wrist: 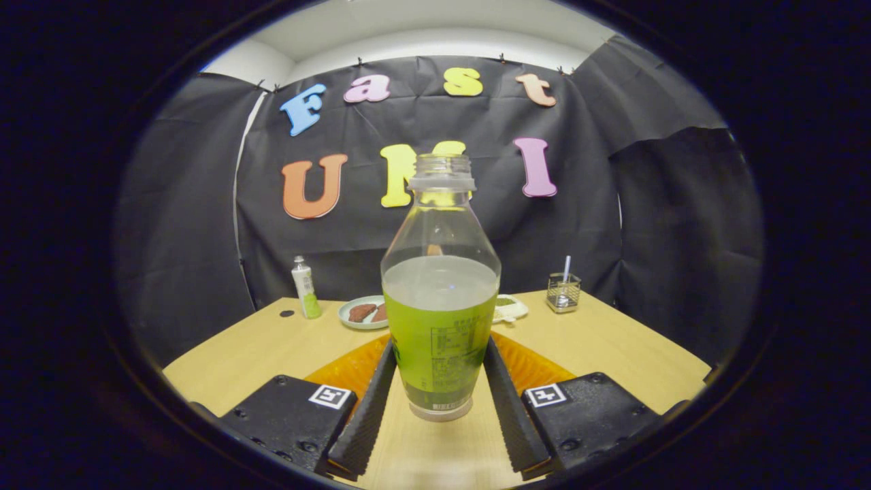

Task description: Take the bottle from table, then pour the juice into the cup, finally place the bottle on the coaster

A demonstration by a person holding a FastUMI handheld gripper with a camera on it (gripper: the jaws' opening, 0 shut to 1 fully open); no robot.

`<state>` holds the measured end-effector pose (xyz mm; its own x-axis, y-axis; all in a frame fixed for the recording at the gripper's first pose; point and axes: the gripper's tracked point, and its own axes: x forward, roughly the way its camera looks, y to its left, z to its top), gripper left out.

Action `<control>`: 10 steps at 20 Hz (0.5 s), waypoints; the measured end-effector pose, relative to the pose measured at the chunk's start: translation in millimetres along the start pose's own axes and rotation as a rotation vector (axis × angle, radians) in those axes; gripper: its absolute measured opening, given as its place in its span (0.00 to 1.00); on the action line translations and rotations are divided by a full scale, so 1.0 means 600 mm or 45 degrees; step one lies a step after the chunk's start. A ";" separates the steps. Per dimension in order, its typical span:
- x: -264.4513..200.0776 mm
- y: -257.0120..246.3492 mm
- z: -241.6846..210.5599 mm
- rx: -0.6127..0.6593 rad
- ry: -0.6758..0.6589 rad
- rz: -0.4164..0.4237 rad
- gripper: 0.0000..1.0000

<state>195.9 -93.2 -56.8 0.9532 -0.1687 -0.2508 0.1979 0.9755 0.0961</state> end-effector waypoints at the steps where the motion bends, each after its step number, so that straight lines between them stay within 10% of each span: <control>1: 0.016 0.001 -0.006 -0.012 0.010 -0.001 0.79; 10: 0.134 0.014 -0.107 -0.079 0.188 0.032 0.79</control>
<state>259.6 -89.5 -138.0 0.9130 -0.1262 -0.3880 0.1556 0.9868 0.0452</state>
